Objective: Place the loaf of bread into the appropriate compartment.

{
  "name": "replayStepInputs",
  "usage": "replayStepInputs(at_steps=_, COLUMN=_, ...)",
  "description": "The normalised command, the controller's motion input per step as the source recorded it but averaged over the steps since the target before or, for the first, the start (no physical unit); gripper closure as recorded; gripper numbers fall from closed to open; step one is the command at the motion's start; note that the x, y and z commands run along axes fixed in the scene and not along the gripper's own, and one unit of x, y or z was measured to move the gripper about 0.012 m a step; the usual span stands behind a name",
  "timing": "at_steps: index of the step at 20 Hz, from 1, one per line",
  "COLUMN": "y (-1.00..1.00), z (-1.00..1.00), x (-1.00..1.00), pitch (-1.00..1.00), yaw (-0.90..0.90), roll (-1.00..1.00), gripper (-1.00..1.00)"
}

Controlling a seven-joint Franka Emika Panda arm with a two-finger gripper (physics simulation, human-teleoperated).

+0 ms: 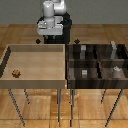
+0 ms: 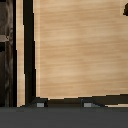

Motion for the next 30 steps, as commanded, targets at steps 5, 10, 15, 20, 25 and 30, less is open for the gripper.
replayStepInputs(at_steps=5, y=0.0, z=0.0, x=0.0, pitch=0.0, yaw=0.0, roll=0.0, gripper=-1.0)
replayStepInputs(at_steps=10, y=-0.8, z=0.0, x=0.0, pitch=0.0, yaw=0.0, roll=0.0, gripper=-1.0)
replayStepInputs(at_steps=15, y=-1.0, z=0.0, x=0.0, pitch=0.0, yaw=0.0, roll=0.0, gripper=-1.0)
replayStepInputs(at_steps=20, y=-1.0, z=0.0, x=0.0, pitch=0.0, yaw=0.0, roll=0.0, gripper=-1.0)
replayStepInputs(at_steps=25, y=-0.8, z=0.0, x=0.07, pitch=0.0, yaw=0.0, roll=0.0, gripper=-1.0)
replayStepInputs(at_steps=30, y=0.0, z=0.0, x=1.0, pitch=0.0, yaw=0.0, roll=0.0, gripper=-1.0)
